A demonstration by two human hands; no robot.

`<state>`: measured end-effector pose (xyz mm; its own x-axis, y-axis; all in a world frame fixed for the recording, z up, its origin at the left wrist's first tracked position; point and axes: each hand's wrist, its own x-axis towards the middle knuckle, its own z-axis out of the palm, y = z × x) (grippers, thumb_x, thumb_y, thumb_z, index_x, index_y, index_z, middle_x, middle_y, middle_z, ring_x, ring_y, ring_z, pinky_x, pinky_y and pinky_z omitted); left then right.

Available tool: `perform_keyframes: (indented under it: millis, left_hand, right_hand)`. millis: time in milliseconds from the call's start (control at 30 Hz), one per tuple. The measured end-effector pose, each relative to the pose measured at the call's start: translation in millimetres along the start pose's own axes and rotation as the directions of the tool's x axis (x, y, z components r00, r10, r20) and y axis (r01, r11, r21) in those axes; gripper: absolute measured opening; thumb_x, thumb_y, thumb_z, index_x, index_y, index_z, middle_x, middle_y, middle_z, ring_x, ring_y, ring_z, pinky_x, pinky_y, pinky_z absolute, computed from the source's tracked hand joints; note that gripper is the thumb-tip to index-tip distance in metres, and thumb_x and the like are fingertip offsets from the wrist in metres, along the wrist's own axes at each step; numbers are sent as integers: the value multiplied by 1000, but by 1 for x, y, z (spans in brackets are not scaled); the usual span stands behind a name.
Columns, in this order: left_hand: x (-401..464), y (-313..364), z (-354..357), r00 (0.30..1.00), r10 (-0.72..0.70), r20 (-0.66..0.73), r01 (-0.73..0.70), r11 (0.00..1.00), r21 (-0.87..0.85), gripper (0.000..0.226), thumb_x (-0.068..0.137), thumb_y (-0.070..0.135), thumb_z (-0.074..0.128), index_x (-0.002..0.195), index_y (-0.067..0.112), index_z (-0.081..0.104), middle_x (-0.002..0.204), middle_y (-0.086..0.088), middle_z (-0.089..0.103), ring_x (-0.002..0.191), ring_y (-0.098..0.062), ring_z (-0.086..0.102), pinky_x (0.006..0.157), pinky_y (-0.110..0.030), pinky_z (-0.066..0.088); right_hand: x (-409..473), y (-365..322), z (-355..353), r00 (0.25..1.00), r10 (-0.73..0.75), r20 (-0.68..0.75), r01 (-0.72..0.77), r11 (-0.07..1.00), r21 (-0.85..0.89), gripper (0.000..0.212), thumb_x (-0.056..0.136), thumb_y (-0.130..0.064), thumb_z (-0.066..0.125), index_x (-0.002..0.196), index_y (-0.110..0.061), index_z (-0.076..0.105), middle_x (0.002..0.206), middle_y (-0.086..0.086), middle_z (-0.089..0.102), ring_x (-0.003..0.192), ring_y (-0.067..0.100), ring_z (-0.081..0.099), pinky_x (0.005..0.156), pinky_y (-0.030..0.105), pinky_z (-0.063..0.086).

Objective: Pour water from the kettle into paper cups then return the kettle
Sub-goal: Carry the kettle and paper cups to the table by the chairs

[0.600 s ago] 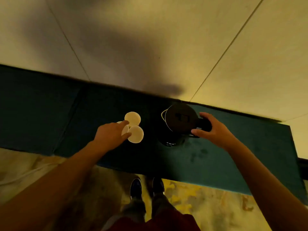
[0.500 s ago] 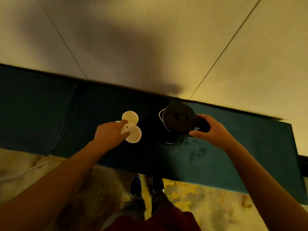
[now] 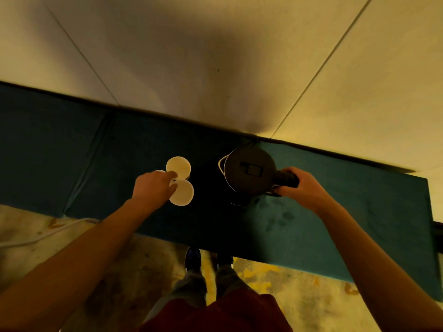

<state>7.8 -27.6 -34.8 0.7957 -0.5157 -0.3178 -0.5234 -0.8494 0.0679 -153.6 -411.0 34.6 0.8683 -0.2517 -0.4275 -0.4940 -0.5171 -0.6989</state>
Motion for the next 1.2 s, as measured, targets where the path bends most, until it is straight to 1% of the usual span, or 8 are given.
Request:
perform_keyframes:
  millis: [267, 400, 500, 600, 700, 967, 1100, 1200]
  left_hand:
    - [6, 7, 9, 999, -45, 19, 46, 997, -57, 37, 98, 39, 55, 132, 27, 56, 108, -5, 67, 87, -18, 66, 60, -26, 46]
    - [8, 6, 12, 999, -47, -17, 46, 996, -79, 32, 95, 35, 59, 125, 24, 60, 103, -7, 67, 85, -21, 66, 62, -28, 46]
    - [8, 5, 13, 997, -60, -40, 57, 995, -82, 29, 94, 34, 61, 121, 23, 63, 101, -7, 69, 84, -22, 68, 59, -27, 44]
    - [11, 10, 6, 997, -64, -54, 60, 996, -71, 27, 95, 34, 59, 119, 22, 64, 100, -7, 69, 84, -21, 67, 60, -27, 44]
    - [12, 16, -7, 994, -85, -63, 82, 995, -58, 26, 98, 35, 55, 118, 20, 63, 100, -8, 68, 83, -22, 67, 60, -28, 47]
    - [-5, 21, -18, 986, -157, -62, 147, 979, -140, 31, 100, 39, 51, 122, 19, 60, 102, -8, 68, 83, -19, 66, 62, -27, 45]
    - [-29, 8, -25, 959, -268, -91, 244, 946, -211, 32, 98, 40, 54, 123, 21, 61, 97, -6, 69, 74, -13, 57, 61, -27, 44]
    - [-51, 2, -23, 948, -309, -72, 287, 933, -216, 34, 97, 40, 55, 126, 23, 60, 97, -4, 69, 72, -12, 55, 60, -27, 44]
  right_hand:
    - [6, 0, 0, 998, -39, 39, 34, 993, 113, 28, 78, -6, 88, 91, -26, 73, 79, -4, 71, 69, 1, 65, 68, 17, 50]
    - [10, 1, -7, 987, 0, 161, -14, 996, 88, 13, 80, -11, 87, 90, -15, 78, 74, 3, 70, 64, 5, 63, 65, 25, 48]
    - [14, 1, -6, 974, 24, 225, -30, 999, 21, 14, 81, -14, 86, 89, -8, 77, 70, 6, 70, 64, 13, 64, 61, 28, 49]
    - [14, -4, 0, 986, 16, 164, -15, 1000, -8, 16, 74, -20, 83, 76, -9, 73, 61, 2, 65, 53, 7, 59, 53, 26, 46]
    - [11, -7, 6, 997, -2, 72, -3, 998, 68, 15, 62, -27, 73, 67, -13, 69, 57, 3, 60, 51, 11, 57, 51, 28, 44]
    - [-5, -5, 6, 999, -3, -40, 10, 984, 177, 30, 69, -13, 78, 76, 12, 62, 59, 12, 53, 58, 19, 53, 59, 37, 42]
    - [-19, -44, 0, 991, -114, -68, 126, 971, 204, 42, 61, -19, 71, 78, 17, 58, 59, 13, 52, 55, 19, 52, 56, 33, 40]
    - [-34, -72, 2, 979, -192, -70, 202, 958, 203, 38, 61, -18, 70, 74, 15, 55, 58, 11, 50, 54, 17, 50, 52, 30, 38]
